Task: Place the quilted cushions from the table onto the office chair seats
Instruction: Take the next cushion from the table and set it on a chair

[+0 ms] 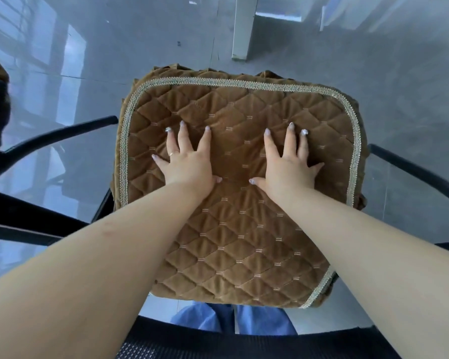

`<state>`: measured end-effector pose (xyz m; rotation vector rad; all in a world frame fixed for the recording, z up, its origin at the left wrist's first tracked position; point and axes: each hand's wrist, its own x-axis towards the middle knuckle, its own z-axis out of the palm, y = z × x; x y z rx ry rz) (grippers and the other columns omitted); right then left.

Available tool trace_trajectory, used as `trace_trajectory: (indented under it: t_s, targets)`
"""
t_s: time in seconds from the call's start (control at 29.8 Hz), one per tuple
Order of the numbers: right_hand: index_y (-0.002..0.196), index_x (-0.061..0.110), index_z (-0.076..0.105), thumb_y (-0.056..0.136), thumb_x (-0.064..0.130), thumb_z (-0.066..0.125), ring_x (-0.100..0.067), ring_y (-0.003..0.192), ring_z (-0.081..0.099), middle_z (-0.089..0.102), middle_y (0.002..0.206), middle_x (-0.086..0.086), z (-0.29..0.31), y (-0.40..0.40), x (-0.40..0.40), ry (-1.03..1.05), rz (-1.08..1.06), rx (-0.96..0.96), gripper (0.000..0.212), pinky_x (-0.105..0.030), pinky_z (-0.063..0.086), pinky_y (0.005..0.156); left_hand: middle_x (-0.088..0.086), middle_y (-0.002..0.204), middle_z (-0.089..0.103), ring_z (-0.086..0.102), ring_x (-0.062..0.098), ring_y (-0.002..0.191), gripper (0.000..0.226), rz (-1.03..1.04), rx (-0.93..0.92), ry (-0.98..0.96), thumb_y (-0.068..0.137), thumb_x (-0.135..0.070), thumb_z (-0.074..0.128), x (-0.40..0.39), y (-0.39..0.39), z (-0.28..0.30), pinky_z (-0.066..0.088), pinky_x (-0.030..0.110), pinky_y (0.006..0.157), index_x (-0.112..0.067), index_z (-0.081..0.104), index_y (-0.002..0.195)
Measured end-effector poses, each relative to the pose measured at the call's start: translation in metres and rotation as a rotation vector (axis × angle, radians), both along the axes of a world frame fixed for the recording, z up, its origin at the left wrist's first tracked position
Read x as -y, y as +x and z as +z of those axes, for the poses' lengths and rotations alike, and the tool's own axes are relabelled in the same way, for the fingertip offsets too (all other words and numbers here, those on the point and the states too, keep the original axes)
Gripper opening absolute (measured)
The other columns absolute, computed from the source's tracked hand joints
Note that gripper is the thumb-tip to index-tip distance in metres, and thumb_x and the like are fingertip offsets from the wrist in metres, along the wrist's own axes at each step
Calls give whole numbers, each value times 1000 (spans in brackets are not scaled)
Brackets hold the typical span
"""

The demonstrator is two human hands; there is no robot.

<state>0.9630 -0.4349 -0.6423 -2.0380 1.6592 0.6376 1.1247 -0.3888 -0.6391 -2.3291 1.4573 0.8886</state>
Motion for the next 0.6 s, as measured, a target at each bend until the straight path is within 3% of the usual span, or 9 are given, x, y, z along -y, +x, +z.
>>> trace_trajectory:
  t_s: [0.1,0.24,0.37,0.6]
  targets:
    - [149,39,-7,84,55,59,-31,145,-17,-22,158,-2,9,-10,-19,0,2,34,94,-71,21,105,8,160,-18,-16,33,147,106,-17,-11,25,79,-39,74,-15,-2,11,18,69,108,-37,-2,151]
    - [148,38,-14,84,51,61,-30,144,-22,-31,155,-1,24,-24,-79,173,-81,28,99,-66,25,107,6,159,-22,-17,33,147,108,-1,-50,138,82,-33,72,-70,-14,25,30,58,109,-37,-10,151]
    - [147,39,-16,83,52,62,-31,143,-25,-36,152,-4,22,-29,-128,213,-84,-5,102,-64,27,106,8,158,-24,-18,37,146,100,-43,-40,191,87,-35,65,-123,-29,24,25,58,112,-35,-13,150]
    - [147,39,-17,85,45,63,-32,142,-28,-36,152,-7,7,-22,-129,219,-107,-37,101,-68,23,105,10,158,-25,-17,38,146,99,-41,-32,172,89,-24,65,-124,-34,9,25,64,109,-32,-11,151]
